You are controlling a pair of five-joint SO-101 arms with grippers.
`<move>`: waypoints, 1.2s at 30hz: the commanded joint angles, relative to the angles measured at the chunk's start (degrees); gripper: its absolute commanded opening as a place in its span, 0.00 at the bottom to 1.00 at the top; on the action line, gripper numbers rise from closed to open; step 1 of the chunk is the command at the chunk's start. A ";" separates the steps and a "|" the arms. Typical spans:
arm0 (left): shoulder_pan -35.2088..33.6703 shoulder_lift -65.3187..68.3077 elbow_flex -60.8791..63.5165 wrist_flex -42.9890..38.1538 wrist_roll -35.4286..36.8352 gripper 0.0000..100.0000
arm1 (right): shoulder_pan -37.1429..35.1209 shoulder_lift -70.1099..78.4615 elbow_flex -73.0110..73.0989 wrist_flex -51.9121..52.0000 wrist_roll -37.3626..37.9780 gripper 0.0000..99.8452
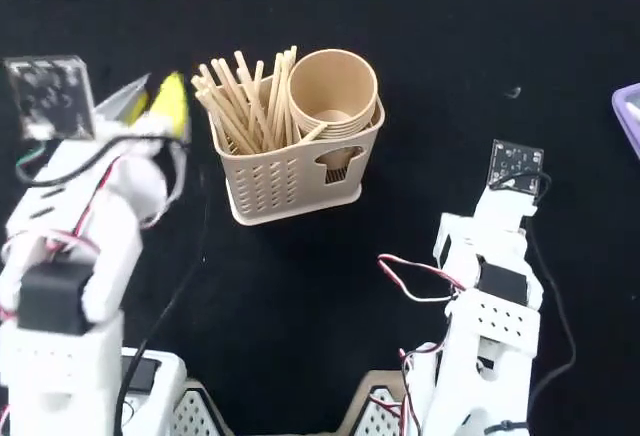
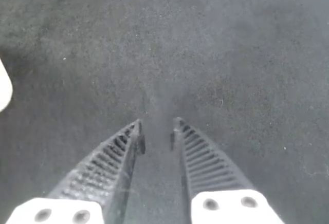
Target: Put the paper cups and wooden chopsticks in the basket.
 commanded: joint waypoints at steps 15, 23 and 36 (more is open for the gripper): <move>-21.85 -26.37 39.08 8.53 -15.30 0.04 | -21.80 -43.12 -0.13 30.24 0.26 0.01; -17.01 -43.69 56.31 10.73 -13.54 0.04 | -22.77 -49.10 8.04 27.16 -0.26 0.01; -13.49 -44.75 67.21 13.71 -7.82 0.04 | -22.33 -52.97 22.29 27.34 -0.18 0.01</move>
